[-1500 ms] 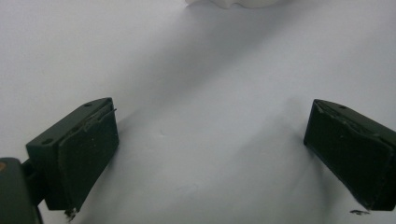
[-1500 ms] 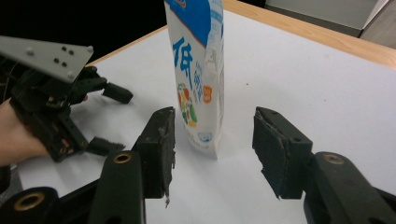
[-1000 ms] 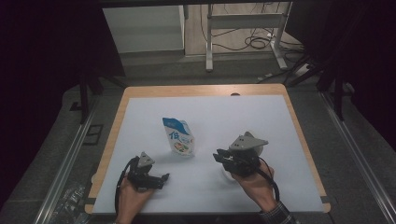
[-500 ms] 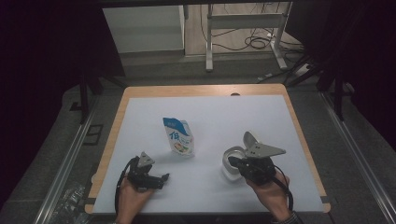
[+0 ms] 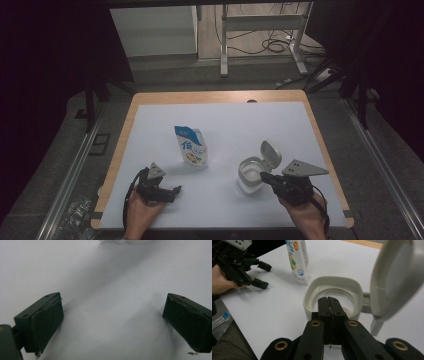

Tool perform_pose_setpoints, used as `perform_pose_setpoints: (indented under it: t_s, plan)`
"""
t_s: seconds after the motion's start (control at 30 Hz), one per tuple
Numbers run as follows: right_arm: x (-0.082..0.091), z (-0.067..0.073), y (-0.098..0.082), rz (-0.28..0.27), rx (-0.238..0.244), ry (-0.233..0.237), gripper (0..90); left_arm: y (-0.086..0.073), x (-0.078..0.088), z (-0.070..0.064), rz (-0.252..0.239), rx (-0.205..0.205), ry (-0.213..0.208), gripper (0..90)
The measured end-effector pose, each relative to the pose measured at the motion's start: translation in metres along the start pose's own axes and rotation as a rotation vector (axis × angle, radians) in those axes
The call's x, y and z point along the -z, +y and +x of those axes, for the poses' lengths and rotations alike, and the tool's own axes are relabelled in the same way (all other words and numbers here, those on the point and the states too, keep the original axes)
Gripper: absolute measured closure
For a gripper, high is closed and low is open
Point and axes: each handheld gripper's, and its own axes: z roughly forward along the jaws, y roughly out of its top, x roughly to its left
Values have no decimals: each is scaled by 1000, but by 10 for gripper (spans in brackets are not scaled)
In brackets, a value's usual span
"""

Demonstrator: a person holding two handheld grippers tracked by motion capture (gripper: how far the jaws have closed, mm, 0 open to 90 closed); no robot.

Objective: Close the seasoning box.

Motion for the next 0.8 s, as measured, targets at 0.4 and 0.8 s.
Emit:
perform_pose_setpoints:
  t_s: [0.4, 0.8]
  plan:
    - [10, -16, -10, 1, -29, -61, 884, 0, 0, 0, 0, 0, 0, 31]
    - [13, -39, -15, -11, -69, -130, 883, 0, 0, 0, 0, 0, 0, 32]
